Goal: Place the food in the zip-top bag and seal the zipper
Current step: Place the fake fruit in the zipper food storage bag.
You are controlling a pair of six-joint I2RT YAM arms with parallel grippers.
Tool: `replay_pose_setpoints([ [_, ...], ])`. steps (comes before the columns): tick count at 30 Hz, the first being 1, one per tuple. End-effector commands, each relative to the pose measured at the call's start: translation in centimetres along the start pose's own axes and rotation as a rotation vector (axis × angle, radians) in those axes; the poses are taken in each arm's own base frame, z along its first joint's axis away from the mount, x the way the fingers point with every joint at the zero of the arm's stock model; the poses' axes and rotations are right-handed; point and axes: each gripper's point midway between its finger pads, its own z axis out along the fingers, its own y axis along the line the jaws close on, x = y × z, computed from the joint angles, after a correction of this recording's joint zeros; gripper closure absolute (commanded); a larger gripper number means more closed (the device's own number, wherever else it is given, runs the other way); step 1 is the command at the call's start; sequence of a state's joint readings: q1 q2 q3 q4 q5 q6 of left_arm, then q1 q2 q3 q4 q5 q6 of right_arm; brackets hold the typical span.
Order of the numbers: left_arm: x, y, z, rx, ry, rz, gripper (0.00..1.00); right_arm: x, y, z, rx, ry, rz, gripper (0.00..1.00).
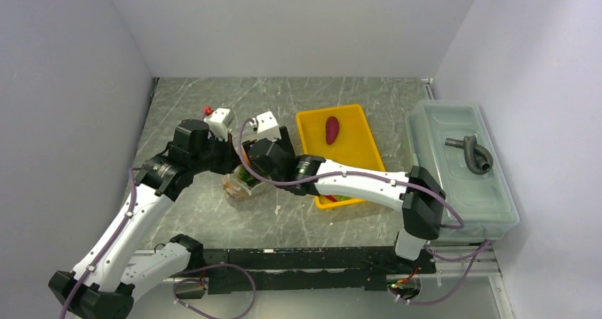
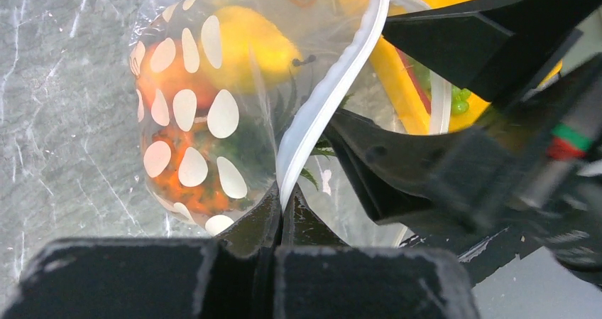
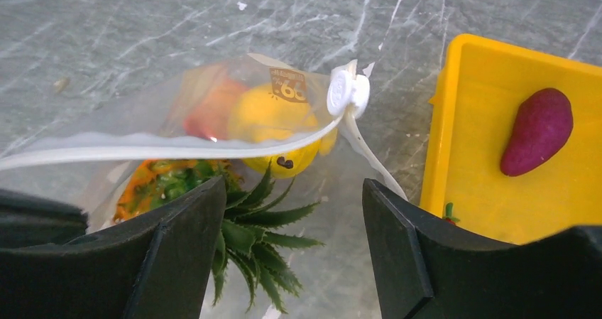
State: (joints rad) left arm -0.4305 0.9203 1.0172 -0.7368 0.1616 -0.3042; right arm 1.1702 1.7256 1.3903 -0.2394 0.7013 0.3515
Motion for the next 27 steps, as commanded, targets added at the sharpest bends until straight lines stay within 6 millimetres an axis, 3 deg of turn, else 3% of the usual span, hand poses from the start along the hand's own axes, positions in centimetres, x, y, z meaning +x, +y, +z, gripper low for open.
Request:
replay_pose_setpoints([
  [1,-1.1,-0.1,-0.1,0.008,-0.046,0.007,1.0,-4.6,-0.3,-3.3,-0.085,-0.077,0.115,0.26],
  [7,-1.0,-0.1,0.0,0.004,-0.039,0.004,1.0,-6.5,-0.3,-7.1,-0.223,-0.102,0.178,0.27],
  [14,-0.9,0.0,0.2,0.003,-0.032,0.002,1.0,-8.8,-3.4,-10.7,-0.217,-0.162,0.216,0.26],
  [20,-0.8,0.1,0.2,0.0,-0.03,0.002,1.0,-8.8,-7.3,-11.4,-0.108,-0.172,0.229,0.25],
  [27,-0.8,0.0,0.3,0.004,-0.029,0.003,1.0,-6.9,-12.0,-9.4,-0.043,-0.122,0.29,0.24],
])
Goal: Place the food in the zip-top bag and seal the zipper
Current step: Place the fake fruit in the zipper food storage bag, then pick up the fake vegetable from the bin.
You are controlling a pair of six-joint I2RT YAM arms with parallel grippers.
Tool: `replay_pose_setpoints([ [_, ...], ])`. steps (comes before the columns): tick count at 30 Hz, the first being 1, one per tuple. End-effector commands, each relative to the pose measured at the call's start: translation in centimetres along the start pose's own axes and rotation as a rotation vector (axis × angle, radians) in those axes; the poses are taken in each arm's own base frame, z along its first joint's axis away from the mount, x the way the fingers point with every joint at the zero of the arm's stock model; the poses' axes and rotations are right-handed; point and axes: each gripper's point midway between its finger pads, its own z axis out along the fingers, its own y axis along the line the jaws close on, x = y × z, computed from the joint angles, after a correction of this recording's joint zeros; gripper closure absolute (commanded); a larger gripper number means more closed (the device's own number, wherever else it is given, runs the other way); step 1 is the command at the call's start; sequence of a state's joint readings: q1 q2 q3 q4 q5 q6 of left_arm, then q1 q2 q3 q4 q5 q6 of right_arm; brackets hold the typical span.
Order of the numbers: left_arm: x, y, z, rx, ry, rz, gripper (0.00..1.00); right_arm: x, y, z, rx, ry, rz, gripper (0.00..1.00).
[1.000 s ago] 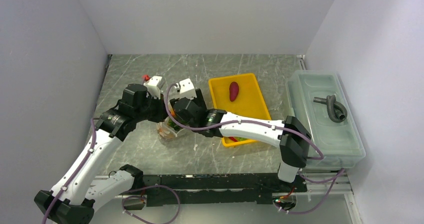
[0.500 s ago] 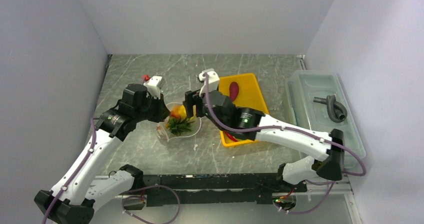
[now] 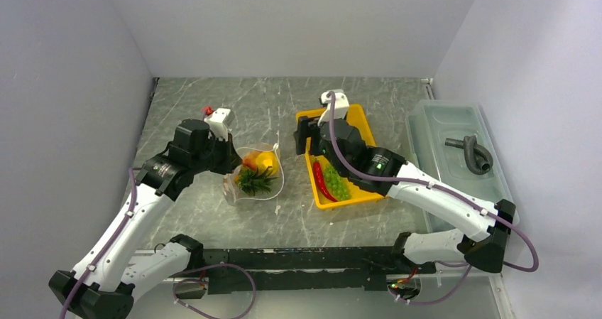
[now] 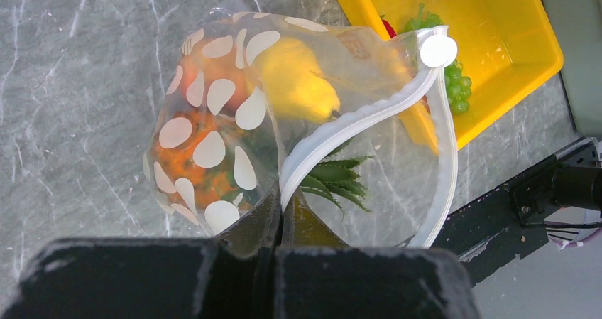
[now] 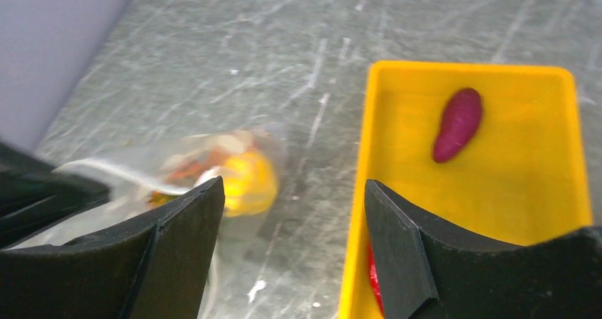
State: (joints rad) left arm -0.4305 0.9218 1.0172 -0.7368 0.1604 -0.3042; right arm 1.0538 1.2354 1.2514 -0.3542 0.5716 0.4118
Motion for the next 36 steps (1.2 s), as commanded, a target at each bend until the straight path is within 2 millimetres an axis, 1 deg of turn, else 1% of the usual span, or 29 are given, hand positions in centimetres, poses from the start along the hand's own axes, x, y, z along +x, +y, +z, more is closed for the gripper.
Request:
replay_pose_setpoints([
  [1,-0.7,0.0,0.2,0.005,-0.028,0.004,1.0,0.3,-3.6,0.4,0.056,0.014,0.05,0.24],
  [4,-0.7,0.0,0.3,0.005,-0.027,0.004,1.0,1.3,-5.7,1.3,0.103,0.041,0.058,0.24],
  [9,-0.7,0.0,0.3,0.004,-0.026,0.003,1.0,3.0,-8.5,2.7,0.16,0.091,0.061,0.23],
  [12,-0.7,0.0,0.3,0.003,-0.024,0.005,1.0,4.0,-10.8,3.9,0.228,0.128,0.058,0.23],
  [16,-0.7,0.0,0.2,0.002,-0.026,0.005,1.0,5.7,-12.8,5.5,0.267,0.173,0.063,0.2],
  [18,-0.8,0.0,0.2,0.001,-0.028,0.004,1.0,6.9,-13.7,6.5,0.269,0.201,0.086,0.19],
  [24,-0.8,0.0,0.2,0.0,-0.027,0.005,1.0,8.9,-15.9,8.8,0.304,0.241,0.132,0.16],
  [34,-0.8,0.1,0.1,-0.002,-0.031,0.005,1.0,11.6,-19.5,12.5,0.372,0.306,0.191,0.14],
  [36,-0.8,0.0,0.0,-0.002,-0.034,0.006,1.0,11.9,-20.0,13.2,0.379,0.313,0.198,0.13],
])
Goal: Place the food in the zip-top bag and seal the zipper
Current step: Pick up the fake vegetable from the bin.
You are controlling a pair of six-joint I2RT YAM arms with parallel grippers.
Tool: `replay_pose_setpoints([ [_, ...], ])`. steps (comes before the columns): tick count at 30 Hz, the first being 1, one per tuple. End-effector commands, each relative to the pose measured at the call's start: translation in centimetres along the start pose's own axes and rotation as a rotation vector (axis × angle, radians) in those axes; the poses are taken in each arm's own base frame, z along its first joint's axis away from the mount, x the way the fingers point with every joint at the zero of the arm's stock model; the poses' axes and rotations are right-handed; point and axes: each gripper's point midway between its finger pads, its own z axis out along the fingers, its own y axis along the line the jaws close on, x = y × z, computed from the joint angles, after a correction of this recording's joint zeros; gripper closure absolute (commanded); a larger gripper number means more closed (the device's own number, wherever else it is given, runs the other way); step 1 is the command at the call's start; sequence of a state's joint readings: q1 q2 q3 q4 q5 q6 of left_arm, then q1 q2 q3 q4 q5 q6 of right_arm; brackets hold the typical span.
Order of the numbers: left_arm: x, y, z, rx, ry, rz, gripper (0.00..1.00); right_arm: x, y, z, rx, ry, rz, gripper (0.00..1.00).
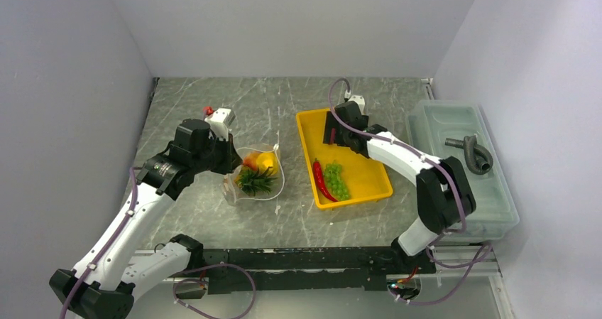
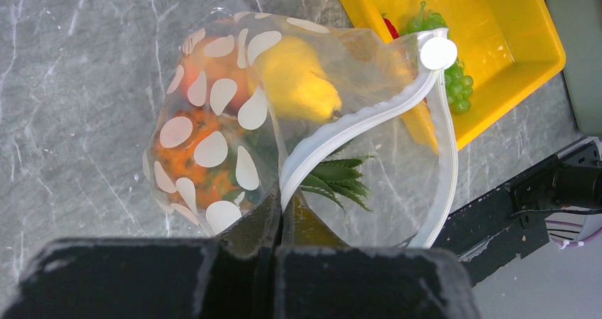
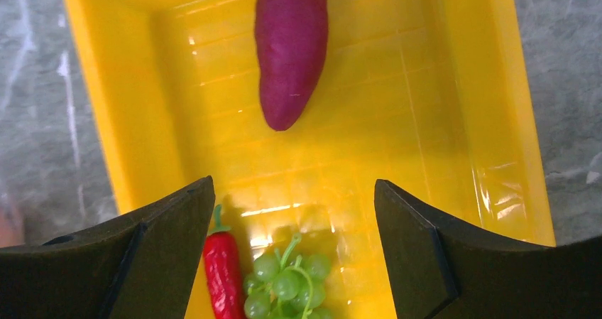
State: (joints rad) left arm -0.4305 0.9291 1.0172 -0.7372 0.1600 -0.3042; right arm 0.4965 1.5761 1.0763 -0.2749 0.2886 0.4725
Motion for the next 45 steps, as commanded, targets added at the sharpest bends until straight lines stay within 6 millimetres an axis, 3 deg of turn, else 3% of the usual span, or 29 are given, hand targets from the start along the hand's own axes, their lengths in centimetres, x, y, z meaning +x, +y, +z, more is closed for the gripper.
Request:
replay_pose_setpoints([
  [1,-0.9,0.0,-0.2,-0.002,-0.042,0.007,1.0,-2.6,0.7,1.6,-0.03,-0.043,0.054,0.13],
  [14,-0.9,0.1,-0.2,-0.004,-0.038,0.007,1.0,-4.3,1.6,6.4,-0.08,0.018,0.115,0.15],
  [24,-0.8,0.0,0.0,-0.001,-0.029,0.008,1.0,-4.4,1.5,8.9,-0.036,0.032,0.112,0.22],
  [33,-0.8,0.0,0.0,-0.001,-0.031,0.01,1.0,-3.4,1.0,10.7,-0.005,0.066,0.105,0.25],
  [45,-0.8,0.1,-0.1,-0.002,-0.028,0.009,1.0,-2.5,0.6,11.2,0.005,0.079,0.106,0.51],
])
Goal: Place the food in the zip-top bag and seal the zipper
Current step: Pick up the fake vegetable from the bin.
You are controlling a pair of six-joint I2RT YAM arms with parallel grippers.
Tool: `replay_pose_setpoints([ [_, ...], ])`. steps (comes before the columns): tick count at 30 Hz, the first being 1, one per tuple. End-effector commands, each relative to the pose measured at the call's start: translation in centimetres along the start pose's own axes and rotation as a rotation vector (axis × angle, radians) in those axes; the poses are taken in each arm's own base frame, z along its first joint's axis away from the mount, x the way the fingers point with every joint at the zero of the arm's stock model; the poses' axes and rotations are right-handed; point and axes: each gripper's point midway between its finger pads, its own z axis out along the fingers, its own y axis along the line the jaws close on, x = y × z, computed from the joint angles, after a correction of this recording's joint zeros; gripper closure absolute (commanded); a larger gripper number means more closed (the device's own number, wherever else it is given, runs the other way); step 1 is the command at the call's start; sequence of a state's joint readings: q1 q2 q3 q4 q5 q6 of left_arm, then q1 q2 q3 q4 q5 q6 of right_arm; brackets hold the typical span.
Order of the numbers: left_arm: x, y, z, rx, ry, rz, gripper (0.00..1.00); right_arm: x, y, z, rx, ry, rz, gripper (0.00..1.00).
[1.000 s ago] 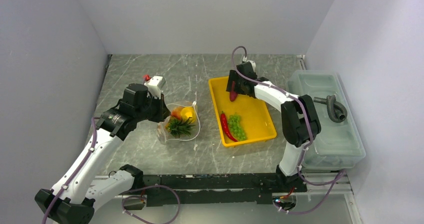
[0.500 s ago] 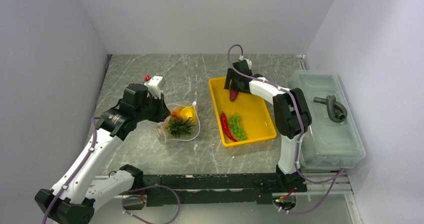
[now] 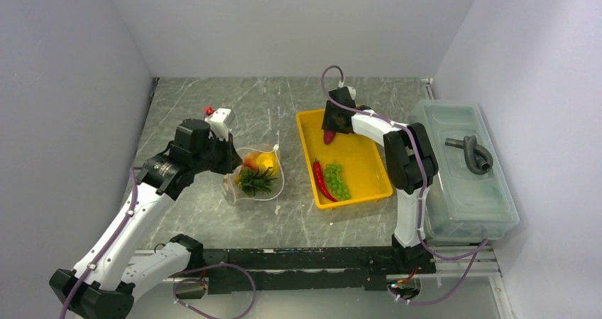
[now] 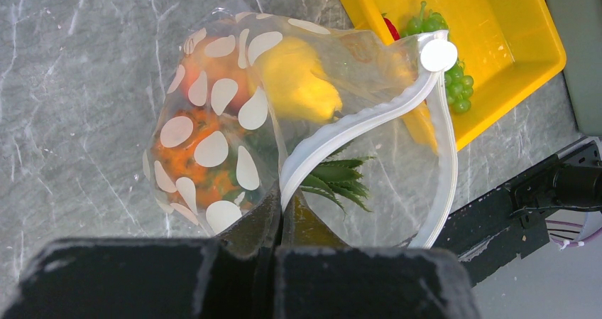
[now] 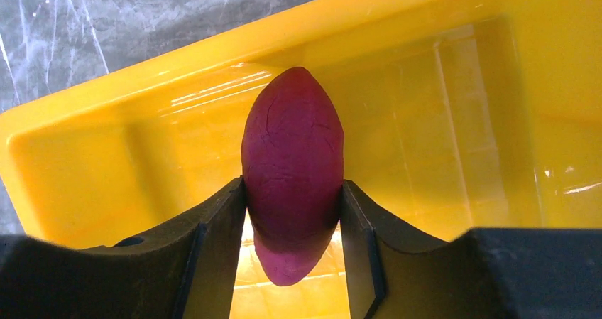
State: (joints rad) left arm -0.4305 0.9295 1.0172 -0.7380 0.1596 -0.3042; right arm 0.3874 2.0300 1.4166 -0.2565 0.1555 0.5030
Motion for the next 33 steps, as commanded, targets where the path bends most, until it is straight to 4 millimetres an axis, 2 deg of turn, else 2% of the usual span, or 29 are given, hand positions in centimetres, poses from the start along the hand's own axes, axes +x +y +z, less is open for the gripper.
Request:
replay_pose_setpoints([
  [1,-0.8,0.1,-0.1,-0.003,-0.03,0.009,1.0,-1.6,0.1,-0.5,0.003,-0.046,0.017,0.55],
  [3,-0.7,0.1,-0.1,-0.006,-0.029,0.009,1.0,-1.9,0.1,-1.1,-0.002,-0.054,0.018,0.63],
  [8,-0.8,0.1,-0.1,-0.006,-0.031,0.01,1.0,-2.6,0.2,-3.2,-0.024,-0.085,0.024,0.73],
  [16,-0.8,0.2,-0.1,-0.008,-0.033,0.009,1.0,-4.0,0.3,-8.1,-0.071,-0.16,0.043,0.8],
  [24,-0.8,0.4,-0.2,-0.02,-0.039,0.007,1.0,-4.6,1.4,-13.9,-0.164,-0.229,0.036,0.84],
  [33,-0.9,0.4,-0.2,-0.024,-0.041,0.007,1.0,-4.3,3.8,-21.8,-0.334,-0.327,-0.023,0.87],
])
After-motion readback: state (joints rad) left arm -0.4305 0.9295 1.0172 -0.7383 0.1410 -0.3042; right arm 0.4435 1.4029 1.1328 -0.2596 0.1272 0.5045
